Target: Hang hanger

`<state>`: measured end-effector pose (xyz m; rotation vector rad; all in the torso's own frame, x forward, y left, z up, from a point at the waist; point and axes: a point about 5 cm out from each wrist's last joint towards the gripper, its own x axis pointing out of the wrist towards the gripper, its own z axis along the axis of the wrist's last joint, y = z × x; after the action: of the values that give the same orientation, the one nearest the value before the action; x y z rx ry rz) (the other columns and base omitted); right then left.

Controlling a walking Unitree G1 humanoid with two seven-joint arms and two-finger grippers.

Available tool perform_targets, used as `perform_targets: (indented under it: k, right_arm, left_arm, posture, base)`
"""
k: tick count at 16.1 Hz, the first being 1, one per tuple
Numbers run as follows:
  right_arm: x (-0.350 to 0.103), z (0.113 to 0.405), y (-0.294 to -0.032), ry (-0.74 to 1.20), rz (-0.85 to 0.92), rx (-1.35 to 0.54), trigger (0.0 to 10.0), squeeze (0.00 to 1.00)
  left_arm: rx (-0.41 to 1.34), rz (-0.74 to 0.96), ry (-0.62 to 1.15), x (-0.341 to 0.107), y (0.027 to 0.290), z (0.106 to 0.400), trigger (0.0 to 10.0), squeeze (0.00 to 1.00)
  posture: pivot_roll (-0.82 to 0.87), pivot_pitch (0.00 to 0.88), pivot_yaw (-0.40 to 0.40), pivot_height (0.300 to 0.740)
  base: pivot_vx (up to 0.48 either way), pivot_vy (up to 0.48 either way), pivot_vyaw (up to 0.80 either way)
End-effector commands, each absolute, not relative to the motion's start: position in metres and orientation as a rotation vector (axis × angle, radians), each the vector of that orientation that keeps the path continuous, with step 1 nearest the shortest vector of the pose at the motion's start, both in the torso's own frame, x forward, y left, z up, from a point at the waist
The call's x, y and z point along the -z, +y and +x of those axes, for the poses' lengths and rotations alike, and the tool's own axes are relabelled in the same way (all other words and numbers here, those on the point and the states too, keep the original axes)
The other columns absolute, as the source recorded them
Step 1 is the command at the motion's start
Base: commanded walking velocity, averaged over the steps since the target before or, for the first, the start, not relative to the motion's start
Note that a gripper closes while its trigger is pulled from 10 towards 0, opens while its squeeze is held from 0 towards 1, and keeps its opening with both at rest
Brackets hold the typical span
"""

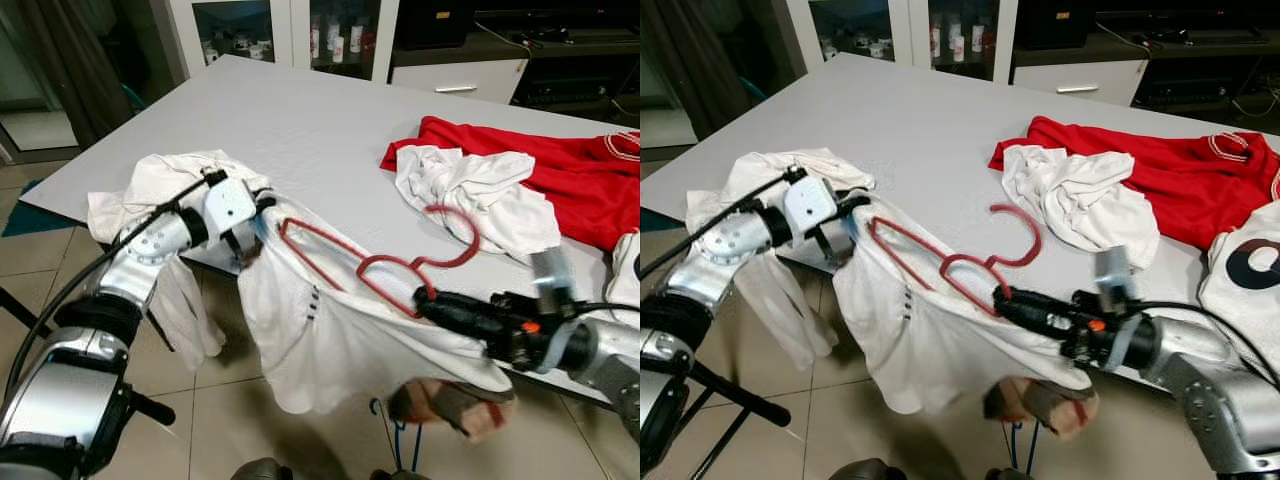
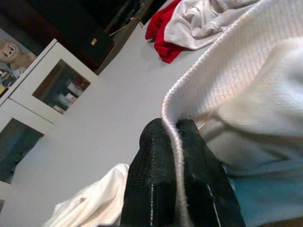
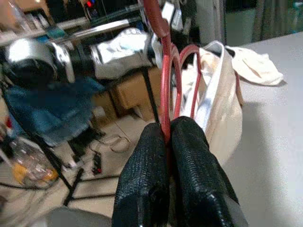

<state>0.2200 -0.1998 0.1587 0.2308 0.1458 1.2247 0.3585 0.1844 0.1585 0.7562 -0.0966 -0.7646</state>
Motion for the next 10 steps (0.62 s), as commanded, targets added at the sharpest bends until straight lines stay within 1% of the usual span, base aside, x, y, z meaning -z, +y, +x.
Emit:
perform_targets:
  k: [1,3,4,6,9,10]
  right_arm:
    - [-0.168,0.217,-0.208,0.115,0.265,-1.249,10.0,0.0]
    - [-0.168,0.217,-0.21,0.121,0.289,-1.253,10.0,0.0]
    - [-0.167,0.218,-0.215,0.121,0.29,-1.238,10.0,0.0]
    - [-0.172,0.222,-0.219,0.087,0.32,-1.216,10.0,0.0]
    - [-0.166,0.218,-0.221,0.172,0.24,-1.262,10.0,0.0]
    - [-0.161,0.216,-0.221,0.217,0.19,-1.275,10.0,0.0]
  left_arm:
    - [0.695,0.731,-0.053,-0.157,0.201,0.359,0.0,0.0]
    - [0.695,0.728,-0.049,-0.155,0.202,0.358,0.0,0.0]
    - [0.694,0.723,-0.046,-0.153,0.202,0.357,0.0,0.0]
    - [0.694,0.712,-0.043,-0.151,0.202,0.355,0.0,0.0]
    - [0.676,0.703,-0.045,-0.148,0.202,0.354,0.0,0.0]
    - [0.625,0.701,-0.071,-0.153,0.204,0.357,0.0,0.0]
  posture:
    - [-0.04,0.0,0.037,0.74]
    - [-0.04,0.0,0.038,0.74]
    - [-0.04,0.0,0.04,0.74]
    - [-0.04,0.0,0.042,0.74]
    - [-0.04,0.0,0.043,0.74]
    - [-0.04,0.0,0.041,0.74]
  base:
    - [0.0,0.0,0.0]
    - [0.0,0.0,0.0]
    - [0.0,0.0,0.0]
    - [0.0,0.0,0.0]
    - [0.0,0.0,0.0]
    - [0.0,0.0,0.0]
